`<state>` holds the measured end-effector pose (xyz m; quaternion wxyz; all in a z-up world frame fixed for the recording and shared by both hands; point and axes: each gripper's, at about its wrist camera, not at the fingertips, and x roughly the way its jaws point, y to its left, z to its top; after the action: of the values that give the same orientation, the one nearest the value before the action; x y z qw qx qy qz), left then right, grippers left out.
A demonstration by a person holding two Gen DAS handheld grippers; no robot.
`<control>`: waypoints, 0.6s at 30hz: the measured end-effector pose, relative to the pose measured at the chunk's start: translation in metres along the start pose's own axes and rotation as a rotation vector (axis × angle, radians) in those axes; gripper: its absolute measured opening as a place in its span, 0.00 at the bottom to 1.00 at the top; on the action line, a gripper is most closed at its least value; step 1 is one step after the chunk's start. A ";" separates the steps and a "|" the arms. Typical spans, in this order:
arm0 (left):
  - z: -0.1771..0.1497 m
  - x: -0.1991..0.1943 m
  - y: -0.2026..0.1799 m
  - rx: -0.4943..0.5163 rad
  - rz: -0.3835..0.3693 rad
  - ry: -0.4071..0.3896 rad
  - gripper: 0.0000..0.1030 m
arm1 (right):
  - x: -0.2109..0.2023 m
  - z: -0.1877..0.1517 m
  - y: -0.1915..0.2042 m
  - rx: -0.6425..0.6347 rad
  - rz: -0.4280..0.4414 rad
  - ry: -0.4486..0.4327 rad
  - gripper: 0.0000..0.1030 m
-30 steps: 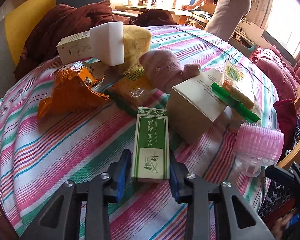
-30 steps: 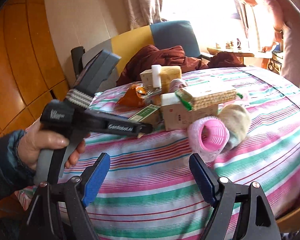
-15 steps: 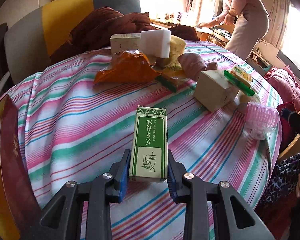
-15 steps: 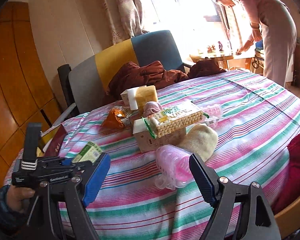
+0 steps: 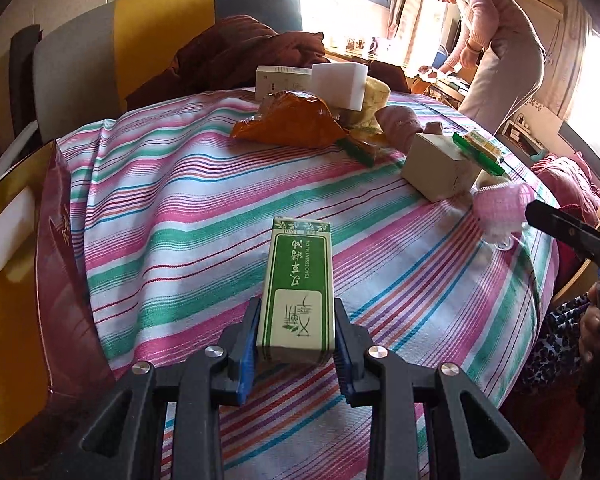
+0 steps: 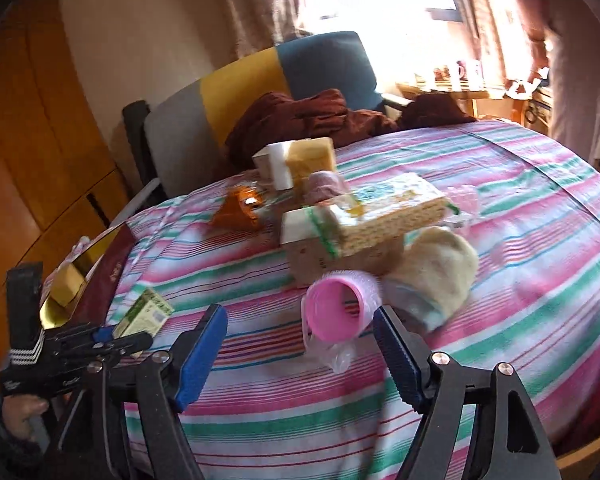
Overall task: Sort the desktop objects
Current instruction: 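Grasp the pink hair curler with the right tool while the left tool holds the green box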
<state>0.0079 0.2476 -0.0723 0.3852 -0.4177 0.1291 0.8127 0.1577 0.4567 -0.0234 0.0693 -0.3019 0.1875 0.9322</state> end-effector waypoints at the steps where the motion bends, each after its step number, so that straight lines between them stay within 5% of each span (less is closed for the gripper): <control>1: 0.000 0.000 0.000 -0.003 -0.002 -0.001 0.31 | 0.004 -0.003 0.009 -0.015 0.045 0.023 0.74; 7: -0.004 -0.002 0.002 0.002 -0.012 -0.013 0.31 | 0.014 -0.014 0.032 -0.046 0.085 0.078 0.74; 18: -0.005 -0.001 0.006 -0.023 -0.035 -0.025 0.31 | -0.021 0.026 -0.023 0.081 -0.092 -0.098 0.79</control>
<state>0.0071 0.2406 -0.0753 0.3964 -0.4140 0.1076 0.8123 0.1668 0.4881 0.0014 0.1331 -0.2610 0.2075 0.9333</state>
